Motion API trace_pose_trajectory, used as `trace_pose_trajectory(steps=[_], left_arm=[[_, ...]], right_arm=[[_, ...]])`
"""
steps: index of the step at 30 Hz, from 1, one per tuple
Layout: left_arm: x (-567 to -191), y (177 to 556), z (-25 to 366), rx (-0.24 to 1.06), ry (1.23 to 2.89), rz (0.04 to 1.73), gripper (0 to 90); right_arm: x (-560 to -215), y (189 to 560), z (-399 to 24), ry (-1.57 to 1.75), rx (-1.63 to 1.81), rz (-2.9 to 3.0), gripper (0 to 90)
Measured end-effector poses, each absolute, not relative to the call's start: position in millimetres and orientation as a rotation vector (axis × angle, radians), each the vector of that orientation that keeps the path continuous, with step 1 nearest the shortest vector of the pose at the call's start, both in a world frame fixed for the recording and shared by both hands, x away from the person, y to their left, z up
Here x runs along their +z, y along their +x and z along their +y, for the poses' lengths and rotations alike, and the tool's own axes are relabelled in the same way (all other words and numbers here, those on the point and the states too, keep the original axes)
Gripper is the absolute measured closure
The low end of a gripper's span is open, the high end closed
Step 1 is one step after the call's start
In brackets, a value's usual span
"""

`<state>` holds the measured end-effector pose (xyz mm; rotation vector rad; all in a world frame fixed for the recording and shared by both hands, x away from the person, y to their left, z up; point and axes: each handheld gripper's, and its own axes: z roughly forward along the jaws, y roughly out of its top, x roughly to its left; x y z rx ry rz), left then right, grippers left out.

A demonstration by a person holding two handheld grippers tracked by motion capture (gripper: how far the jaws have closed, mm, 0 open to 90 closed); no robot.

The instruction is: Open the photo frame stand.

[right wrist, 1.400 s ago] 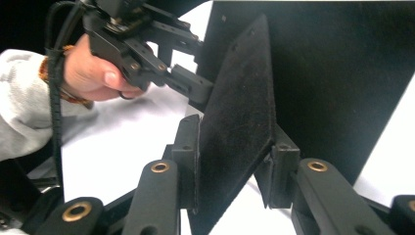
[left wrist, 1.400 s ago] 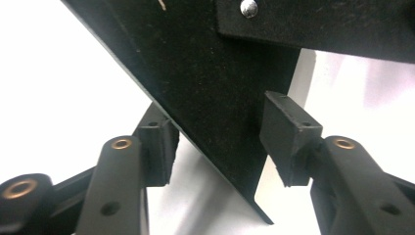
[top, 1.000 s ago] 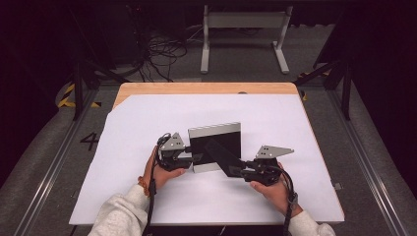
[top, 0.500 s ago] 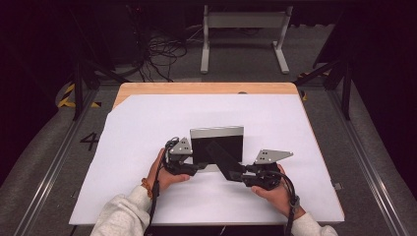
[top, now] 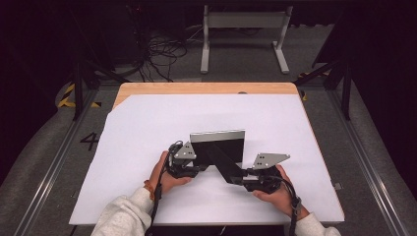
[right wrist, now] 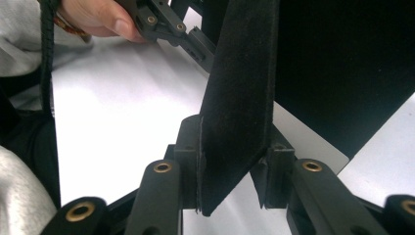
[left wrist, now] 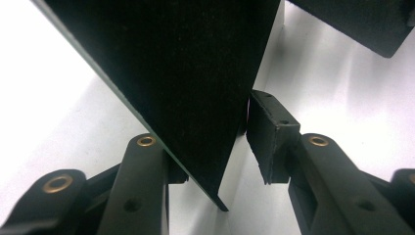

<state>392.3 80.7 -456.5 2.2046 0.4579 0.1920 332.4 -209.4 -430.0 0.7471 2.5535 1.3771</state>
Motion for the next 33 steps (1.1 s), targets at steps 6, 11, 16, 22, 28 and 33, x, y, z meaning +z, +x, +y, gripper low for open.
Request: trace_pose_trajectory(steps=[6,11,16,22,28,33], left_arm=[[-455.6,392.8,79.9,0.26,2.203,0.468,66.4],[-455.0,394.0,79.7,0.311,2.209,0.473,66.8],[-454.7,395.5,79.4,0.342,2.214,0.478,65.1],[-454.8,397.9,78.5,0.371,2.21,0.482,63.0],[-454.9,399.2,77.5,0.395,2.21,0.484,61.2],[-455.0,399.7,77.2,0.408,2.208,0.488,60.4]], right_arm=[[-432.6,334.2,-207.7,0.779,1.346,2.529,68.8],[-437.2,338.0,-206.6,0.831,1.338,2.505,70.6],[-439.5,338.7,-205.3,0.838,1.339,2.508,72.3],[-442.6,337.9,-202.7,0.829,1.323,2.523,74.8],[-444.5,337.1,-200.8,0.826,1.308,2.518,75.7],[-445.8,336.2,-198.6,0.826,1.292,2.506,75.9]])
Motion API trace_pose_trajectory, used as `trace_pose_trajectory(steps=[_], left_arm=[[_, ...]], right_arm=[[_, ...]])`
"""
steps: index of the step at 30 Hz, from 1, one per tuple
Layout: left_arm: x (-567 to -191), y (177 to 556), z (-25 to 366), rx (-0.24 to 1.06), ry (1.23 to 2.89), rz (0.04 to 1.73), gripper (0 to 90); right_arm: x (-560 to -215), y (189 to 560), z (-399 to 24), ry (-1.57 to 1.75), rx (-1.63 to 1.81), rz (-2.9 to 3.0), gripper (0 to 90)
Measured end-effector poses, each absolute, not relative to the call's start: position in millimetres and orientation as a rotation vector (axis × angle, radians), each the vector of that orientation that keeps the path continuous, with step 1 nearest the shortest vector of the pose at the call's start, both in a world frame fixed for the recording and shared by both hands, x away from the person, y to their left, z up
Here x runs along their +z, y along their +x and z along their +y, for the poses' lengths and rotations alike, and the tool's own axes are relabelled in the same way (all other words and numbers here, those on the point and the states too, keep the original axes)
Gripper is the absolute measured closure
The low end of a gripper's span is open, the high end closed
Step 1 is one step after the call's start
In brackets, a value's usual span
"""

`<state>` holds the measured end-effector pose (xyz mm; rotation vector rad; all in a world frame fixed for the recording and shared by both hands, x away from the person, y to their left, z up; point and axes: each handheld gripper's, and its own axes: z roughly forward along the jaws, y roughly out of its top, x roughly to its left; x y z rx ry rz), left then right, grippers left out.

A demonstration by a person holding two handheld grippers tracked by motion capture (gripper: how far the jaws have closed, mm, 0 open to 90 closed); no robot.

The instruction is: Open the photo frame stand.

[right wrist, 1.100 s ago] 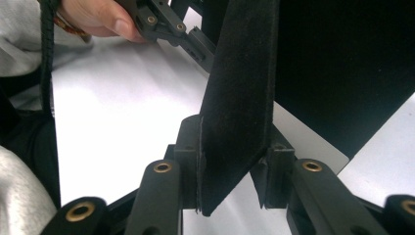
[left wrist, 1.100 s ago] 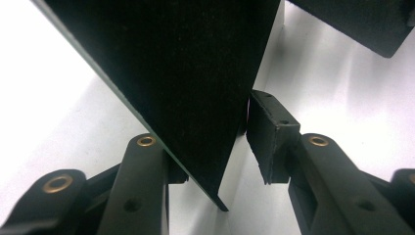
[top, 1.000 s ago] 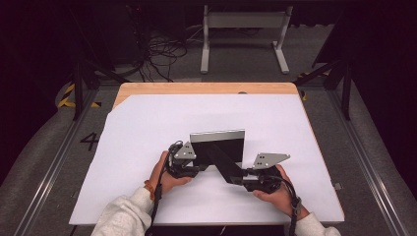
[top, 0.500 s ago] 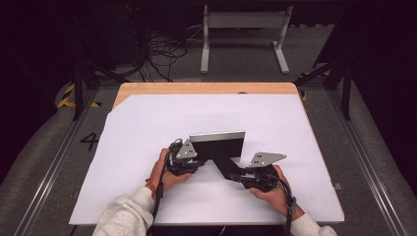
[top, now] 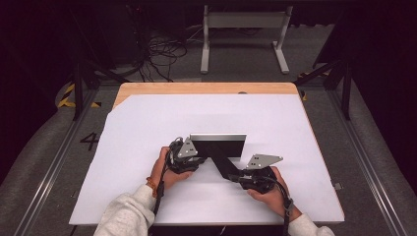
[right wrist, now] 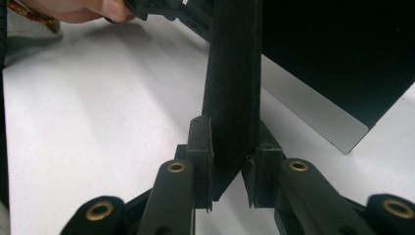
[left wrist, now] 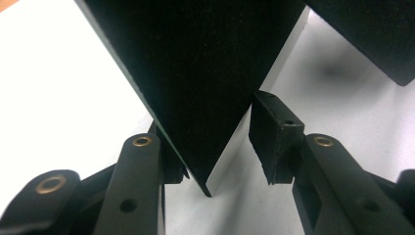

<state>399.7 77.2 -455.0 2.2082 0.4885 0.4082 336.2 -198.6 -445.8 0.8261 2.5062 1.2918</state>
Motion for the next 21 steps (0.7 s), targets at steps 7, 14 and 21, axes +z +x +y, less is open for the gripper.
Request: trace_pose_trajectory(steps=[7,14,21], left_arm=[[-452.0,397.9,83.6,0.368,2.189,0.488,62.5],[-448.7,395.7,90.3,0.343,2.188,0.466,64.6],[-447.2,393.4,88.4,0.349,2.176,0.505,66.0]], right_arm=[[-449.5,334.1,-199.0,0.832,1.277,2.528,78.8],[-456.5,332.8,-197.5,0.803,1.224,2.556,81.9],[-455.5,330.4,-194.5,0.813,1.207,2.56,83.2]])
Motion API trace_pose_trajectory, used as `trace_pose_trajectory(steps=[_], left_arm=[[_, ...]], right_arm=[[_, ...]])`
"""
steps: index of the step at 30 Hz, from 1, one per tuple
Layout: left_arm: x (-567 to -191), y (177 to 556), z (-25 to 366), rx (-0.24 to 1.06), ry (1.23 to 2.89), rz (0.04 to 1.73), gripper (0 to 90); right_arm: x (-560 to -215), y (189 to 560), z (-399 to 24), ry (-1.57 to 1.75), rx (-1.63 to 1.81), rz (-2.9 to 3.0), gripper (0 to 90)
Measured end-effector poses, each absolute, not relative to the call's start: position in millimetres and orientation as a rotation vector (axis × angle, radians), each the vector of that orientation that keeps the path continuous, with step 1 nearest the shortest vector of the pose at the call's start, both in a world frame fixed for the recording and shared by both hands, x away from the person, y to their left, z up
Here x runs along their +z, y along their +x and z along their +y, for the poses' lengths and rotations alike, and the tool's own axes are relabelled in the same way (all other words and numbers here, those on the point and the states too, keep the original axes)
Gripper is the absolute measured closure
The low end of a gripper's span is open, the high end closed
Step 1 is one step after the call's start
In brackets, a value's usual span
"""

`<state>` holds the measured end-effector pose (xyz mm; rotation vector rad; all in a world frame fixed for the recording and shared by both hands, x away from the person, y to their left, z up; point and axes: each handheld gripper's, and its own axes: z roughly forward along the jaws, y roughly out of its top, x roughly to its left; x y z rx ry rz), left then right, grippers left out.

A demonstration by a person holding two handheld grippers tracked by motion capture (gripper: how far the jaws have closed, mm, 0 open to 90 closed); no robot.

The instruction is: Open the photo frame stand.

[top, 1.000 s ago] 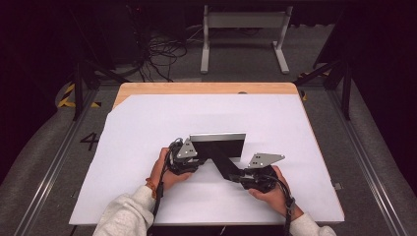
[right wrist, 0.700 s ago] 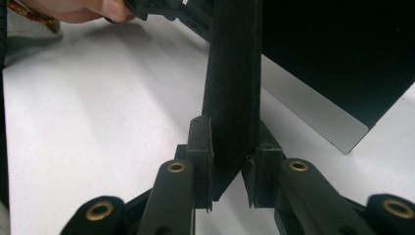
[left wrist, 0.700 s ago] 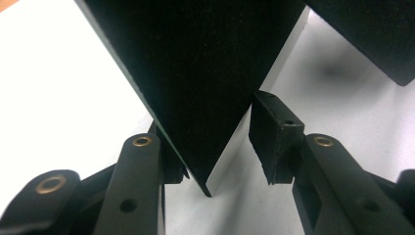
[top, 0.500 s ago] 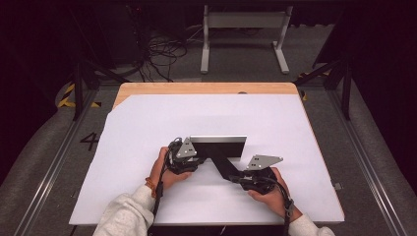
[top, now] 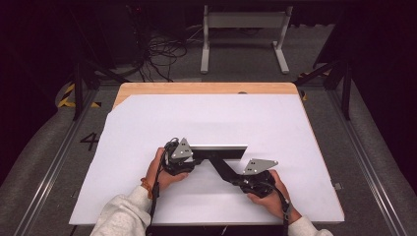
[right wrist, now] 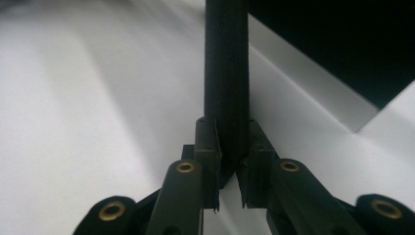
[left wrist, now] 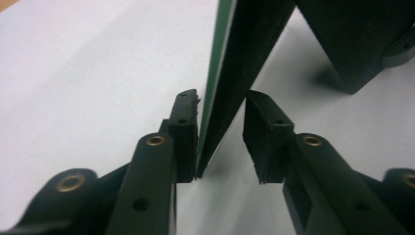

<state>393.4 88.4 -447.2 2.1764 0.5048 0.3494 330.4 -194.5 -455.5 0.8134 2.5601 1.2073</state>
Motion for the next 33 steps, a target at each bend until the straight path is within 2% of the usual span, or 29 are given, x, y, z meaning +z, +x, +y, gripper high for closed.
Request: trace_pose_trajectory(steps=[2,4,6,20,33], left_arm=[[-444.6,395.1,89.2,0.345,2.184,0.525,64.7],[-446.6,399.4,93.3,0.311,2.185,0.496,66.0],[-452.3,402.5,95.7,0.283,2.194,0.49,66.8],[-449.7,397.8,97.8,0.321,2.214,0.487,67.2],[-434.2,387.9,126.5,0.357,2.167,0.473,70.7]], right_arm=[[-455.8,332.0,-190.0,0.859,1.191,2.548,82.2],[-451.0,329.9,-187.1,0.765,1.142,2.551,80.4],[-456.2,331.8,-191.7,0.836,1.176,2.56,83.2],[-458.2,328.2,-193.5,0.8,1.145,2.561,81.2],[-443.5,318.9,-204.4,0.758,1.158,2.539,78.4]])
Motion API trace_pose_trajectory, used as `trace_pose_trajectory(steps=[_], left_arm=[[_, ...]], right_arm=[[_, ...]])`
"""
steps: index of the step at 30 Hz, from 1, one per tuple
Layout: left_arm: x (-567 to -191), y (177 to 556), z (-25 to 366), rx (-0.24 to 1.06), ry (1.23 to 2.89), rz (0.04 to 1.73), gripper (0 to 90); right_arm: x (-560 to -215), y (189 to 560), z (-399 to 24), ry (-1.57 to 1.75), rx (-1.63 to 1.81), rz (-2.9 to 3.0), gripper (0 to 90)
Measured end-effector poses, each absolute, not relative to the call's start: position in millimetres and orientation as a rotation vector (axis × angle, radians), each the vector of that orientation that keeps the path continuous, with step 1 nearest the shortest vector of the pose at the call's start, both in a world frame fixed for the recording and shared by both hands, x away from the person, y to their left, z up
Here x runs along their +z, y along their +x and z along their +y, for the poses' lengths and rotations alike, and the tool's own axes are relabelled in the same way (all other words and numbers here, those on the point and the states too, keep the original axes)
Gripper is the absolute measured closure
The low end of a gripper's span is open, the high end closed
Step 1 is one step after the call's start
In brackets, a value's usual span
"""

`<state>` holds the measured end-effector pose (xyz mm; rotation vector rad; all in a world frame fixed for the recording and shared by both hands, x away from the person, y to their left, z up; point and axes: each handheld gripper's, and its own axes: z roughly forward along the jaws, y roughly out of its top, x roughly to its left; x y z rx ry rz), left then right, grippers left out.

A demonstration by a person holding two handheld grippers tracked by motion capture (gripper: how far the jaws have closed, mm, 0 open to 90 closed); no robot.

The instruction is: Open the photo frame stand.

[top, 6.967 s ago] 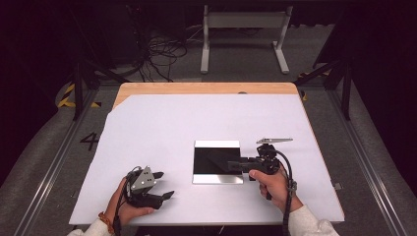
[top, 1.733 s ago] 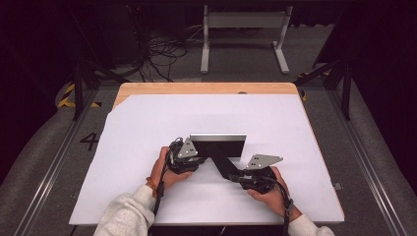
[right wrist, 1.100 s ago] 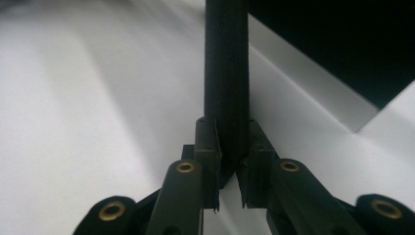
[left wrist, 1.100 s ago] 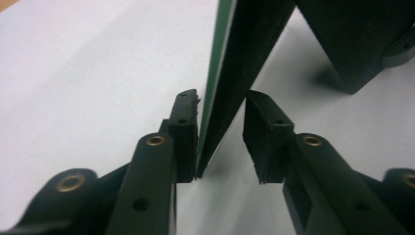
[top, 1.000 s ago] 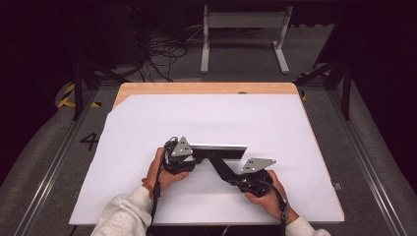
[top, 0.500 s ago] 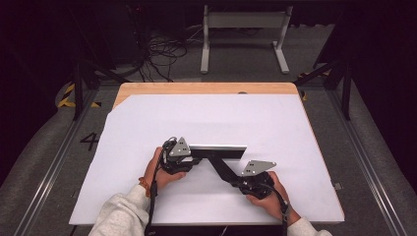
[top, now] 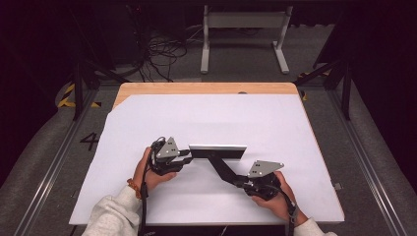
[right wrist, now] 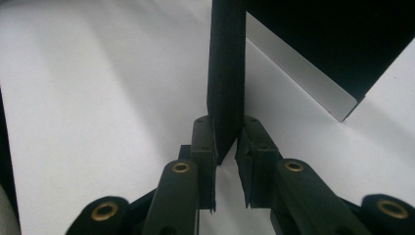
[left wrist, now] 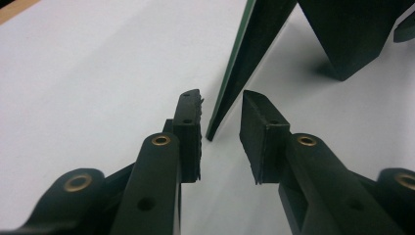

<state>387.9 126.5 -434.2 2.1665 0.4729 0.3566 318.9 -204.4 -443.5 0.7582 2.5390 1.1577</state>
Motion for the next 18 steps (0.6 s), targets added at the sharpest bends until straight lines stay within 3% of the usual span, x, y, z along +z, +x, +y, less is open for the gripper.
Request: trace_pose_trajectory(steps=[7,18], left_arm=[[-427.1,384.1,132.5,0.38,2.137,0.457,69.1],[-423.1,387.9,128.9,0.384,2.099,0.465,58.7]], right_arm=[[-430.0,317.9,-209.6,0.752,1.208,2.491,79.0],[-412.0,326.1,-229.2,0.866,1.264,2.235,78.5]])
